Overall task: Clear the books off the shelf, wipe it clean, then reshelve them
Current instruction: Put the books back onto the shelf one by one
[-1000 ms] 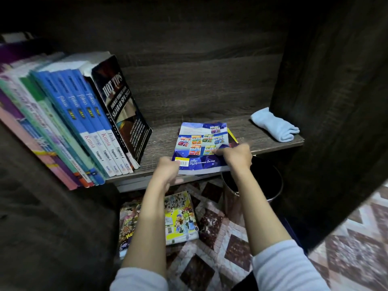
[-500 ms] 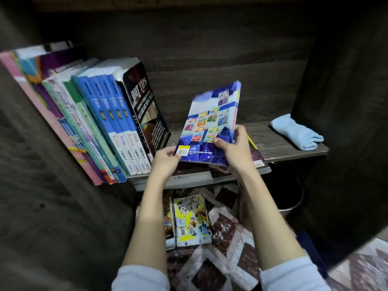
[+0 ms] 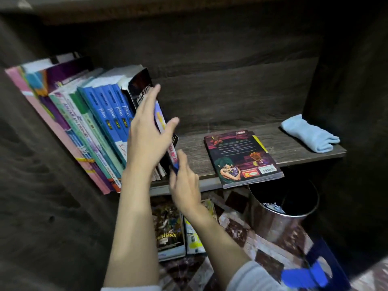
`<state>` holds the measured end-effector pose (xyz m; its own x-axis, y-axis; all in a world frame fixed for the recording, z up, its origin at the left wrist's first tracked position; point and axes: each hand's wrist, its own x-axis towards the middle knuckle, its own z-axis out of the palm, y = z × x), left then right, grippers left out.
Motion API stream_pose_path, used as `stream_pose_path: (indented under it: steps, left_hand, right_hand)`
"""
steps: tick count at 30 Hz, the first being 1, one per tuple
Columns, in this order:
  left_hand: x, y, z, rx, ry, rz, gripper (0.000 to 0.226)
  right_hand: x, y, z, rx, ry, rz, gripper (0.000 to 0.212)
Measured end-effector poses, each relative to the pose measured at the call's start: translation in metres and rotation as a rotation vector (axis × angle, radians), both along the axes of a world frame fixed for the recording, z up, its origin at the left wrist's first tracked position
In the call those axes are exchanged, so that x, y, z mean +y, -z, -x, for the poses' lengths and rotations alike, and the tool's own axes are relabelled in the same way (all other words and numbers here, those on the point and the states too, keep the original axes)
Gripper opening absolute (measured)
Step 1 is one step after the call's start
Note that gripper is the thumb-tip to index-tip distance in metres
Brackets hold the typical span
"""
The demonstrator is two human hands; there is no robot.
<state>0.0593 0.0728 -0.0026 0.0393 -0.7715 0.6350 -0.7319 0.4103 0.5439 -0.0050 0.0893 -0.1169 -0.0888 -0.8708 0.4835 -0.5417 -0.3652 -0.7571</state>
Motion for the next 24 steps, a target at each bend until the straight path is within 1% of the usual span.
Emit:
stream_pose_path:
  steps: [4, 6, 9, 13, 14, 16, 18, 21, 24]
  left_hand:
    - [-0.004, 0.006, -0.009, -0.05, -0.009, 0.006, 0.058]
    - [-0.008, 0.011, -0.012, -0.125, -0.066, 0.003, 0.056]
    - [-0.014, 0.016, -0.022, -0.246, -0.156, 0.014, 0.059]
    - [-0.025, 0.015, -0.026, -0.331, -0.107, 0.04, 0.064]
    - [-0.028, 0.014, -0.027, -0.408, -0.134, 0.054, 0.065]
    - [-0.033, 0.008, -0.027, -0.625, -0.259, 0.057, 0.068]
    - [-0.038, 0.0, -0.029, -0.762, -0.339, 0.041, 0.071]
    - [-0.045, -0.007, -0.03, -0.876, -0.387, 0.047, 0.072]
    - [-0.053, -0.009, -0.027, -0.926, -0.423, 0.041, 0.069]
  right_hand:
    - [-0.016, 0.009, -0.006, -0.017, -0.058, -0.126, 0.055]
    - [-0.024, 0.009, -0.007, 0.013, -0.106, -0.184, 0.058]
    - [-0.035, 0.007, -0.006, 0.07, -0.176, -0.235, 0.061]
    - [-0.052, 0.003, 0.003, 0.049, -0.254, -0.323, 0.065]
    - [-0.057, 0.003, 0.004, 0.047, -0.264, -0.353, 0.065]
    - [-0.068, -0.001, 0.007, 0.05, -0.287, -0.396, 0.066]
    - [-0.077, -0.006, 0.007, 0.06, -0.306, -0.41, 0.066]
    - [-0.089, -0.009, 0.005, 0.074, -0.311, -0.425, 0.067]
    - [-0.101, -0.01, 0.004, 0.093, -0.322, -0.441, 0.071]
